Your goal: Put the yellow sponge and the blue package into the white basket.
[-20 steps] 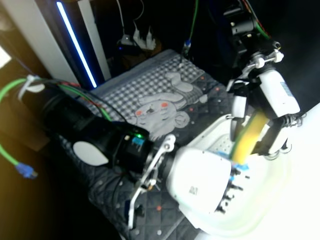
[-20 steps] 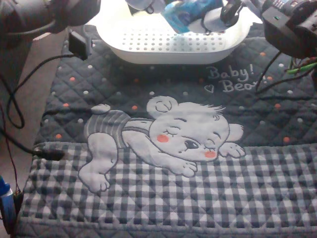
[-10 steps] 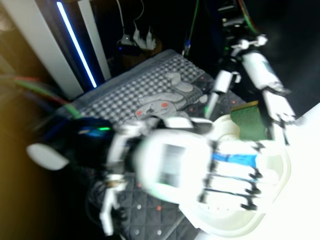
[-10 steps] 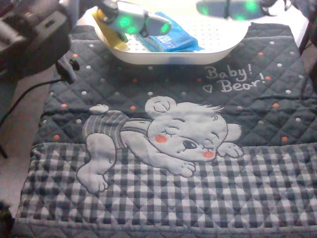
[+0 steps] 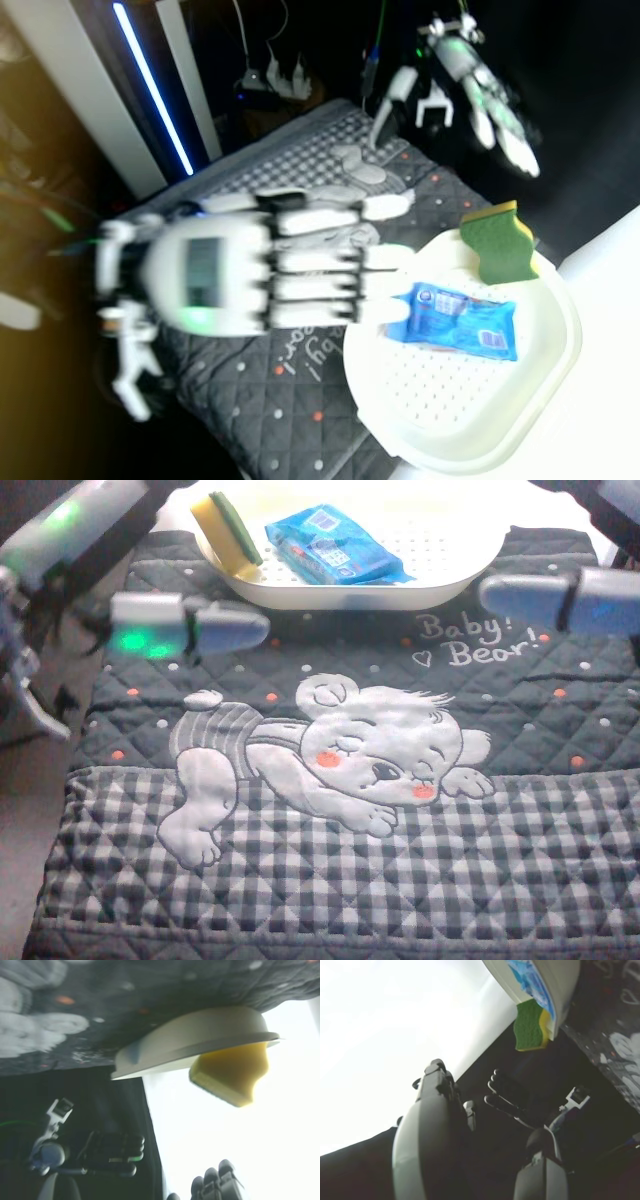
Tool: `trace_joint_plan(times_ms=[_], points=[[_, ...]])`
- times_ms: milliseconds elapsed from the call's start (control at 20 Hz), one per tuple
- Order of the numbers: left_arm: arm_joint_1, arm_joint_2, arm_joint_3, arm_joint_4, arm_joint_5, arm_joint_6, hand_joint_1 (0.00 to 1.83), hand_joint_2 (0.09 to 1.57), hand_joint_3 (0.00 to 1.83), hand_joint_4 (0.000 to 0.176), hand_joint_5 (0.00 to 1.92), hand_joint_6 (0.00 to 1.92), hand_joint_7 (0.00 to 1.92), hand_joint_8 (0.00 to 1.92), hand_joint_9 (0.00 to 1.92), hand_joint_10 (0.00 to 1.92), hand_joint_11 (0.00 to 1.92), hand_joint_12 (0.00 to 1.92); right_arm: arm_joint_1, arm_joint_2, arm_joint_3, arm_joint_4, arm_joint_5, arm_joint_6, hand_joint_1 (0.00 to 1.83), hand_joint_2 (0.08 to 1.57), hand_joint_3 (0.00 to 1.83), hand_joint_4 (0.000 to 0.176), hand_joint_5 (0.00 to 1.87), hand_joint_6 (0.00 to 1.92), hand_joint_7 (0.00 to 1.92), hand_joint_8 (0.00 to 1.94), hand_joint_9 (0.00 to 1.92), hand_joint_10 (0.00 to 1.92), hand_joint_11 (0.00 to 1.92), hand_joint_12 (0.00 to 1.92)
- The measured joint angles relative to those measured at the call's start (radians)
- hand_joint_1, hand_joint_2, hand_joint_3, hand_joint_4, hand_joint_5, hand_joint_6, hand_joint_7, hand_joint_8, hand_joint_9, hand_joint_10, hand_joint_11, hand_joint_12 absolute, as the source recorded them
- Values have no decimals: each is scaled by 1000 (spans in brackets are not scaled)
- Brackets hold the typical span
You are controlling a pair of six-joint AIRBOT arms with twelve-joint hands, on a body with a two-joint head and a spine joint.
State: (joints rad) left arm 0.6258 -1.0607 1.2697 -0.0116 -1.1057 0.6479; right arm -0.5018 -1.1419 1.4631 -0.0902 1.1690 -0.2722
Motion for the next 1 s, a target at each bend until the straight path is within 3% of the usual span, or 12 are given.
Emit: trace_joint_plan(times_ms=[150, 200, 250, 400, 450, 500, 550, 600, 700, 850, 950, 1000], points=[[104, 43, -72, -23, -99, 3, 700, 940, 21, 174, 0, 0, 0, 0, 0, 0, 6, 3, -128, 52, -77, 46, 116, 0, 718, 980, 0, 170, 170, 2, 92, 4, 0, 0, 0, 0], [158, 69, -111, -39, -167, 3, 991, 947, 13, 165, 12, 4, 0, 0, 30, 11, 50, 23, -176, 76, -111, 61, 161, 0, 700, 1036, 14, 154, 117, 0, 104, 6, 0, 0, 0, 0], [188, 82, -127, -47, -203, 3, 991, 947, 13, 165, 12, 4, 0, 0, 30, 11, 50, 23, -193, 89, -126, 65, 181, -1, 700, 1036, 14, 154, 117, 0, 104, 6, 0, 0, 0, 0], [311, 132, -198, -98, -336, 12, 777, 1033, 9, 145, 0, 0, 0, 0, 41, 4, 93, 72, -277, 124, -180, 101, 280, 0, 650, 1085, 1, 166, 271, 15, 80, 1, 0, 0, 0, 0], [367, 149, -231, -127, -393, 35, 807, 1036, 0, 174, 0, 0, 0, 0, 1, 0, 13, 57, -332, 128, -200, 111, 313, 0, 737, 1076, 0, 154, 87, 2, 29, 0, 0, 0, 0, 0], [391, 153, -246, -139, -421, 42, 807, 1036, 0, 174, 0, 0, 0, 0, 1, 0, 13, 57, -368, 128, -213, 122, 327, 0, 737, 1076, 0, 154, 87, 2, 29, 0, 0, 0, 0, 0], [422, 153, -259, -149, -462, 45, 806, 1057, 3, 153, 0, 0, 0, 0, 0, 0, 2, 11, -431, 127, -237, 148, 357, 1, 853, 999, 0, 161, 147, 8, 103, 7, 0, 0, 0, 0], [441, 153, -272, -154, -485, 47, 774, 1058, 3, 171, 0, 0, 0, 0, 0, 0, 0, 1, -482, 127, -256, 174, 380, -1, 840, 984, 0, 167, 127, 2, 121, 8, 0, 0, 0, 0], [468, 153, -297, -171, -498, 64, 705, 1040, 0, 140, 0, 0, 0, 0, 0, 0, 46, 22, -578, 127, -295, 266, 433, 0, 741, 1009, 8, 174, 132, 2, 84, 5, 0, 0, 0, 0], [513, 153, -318, -199, -496, 65, 669, 1116, 2, 143, 0, 0, 0, 0, 0, 0, 0, 0, -621, 129, -313, 324, 458, -2, 549, 1013, 1, 176, 58, 3, 47, 0, 0, 0, 0, 0], [515, 153, -317, -222, -494, 63, 589, 1120, 4, 122, 1, 0, 0, 0, 0, 0, 0, 0, -623, 130, -318, 303, 463, -1, 460, 1052, 15, 113, 34, 12, 54, 4, 25, 9, 6, 2], [515, 153, -317, -227, -494, 63, 519, 1117, 2, 100, 0, 0, 0, 0, 0, 0, 59, 26, -623, 131, -320, 282, 464, -1, 501, 1055, 6, 119, 85, 11, 140, 9, 30, 4, 0, 0]])
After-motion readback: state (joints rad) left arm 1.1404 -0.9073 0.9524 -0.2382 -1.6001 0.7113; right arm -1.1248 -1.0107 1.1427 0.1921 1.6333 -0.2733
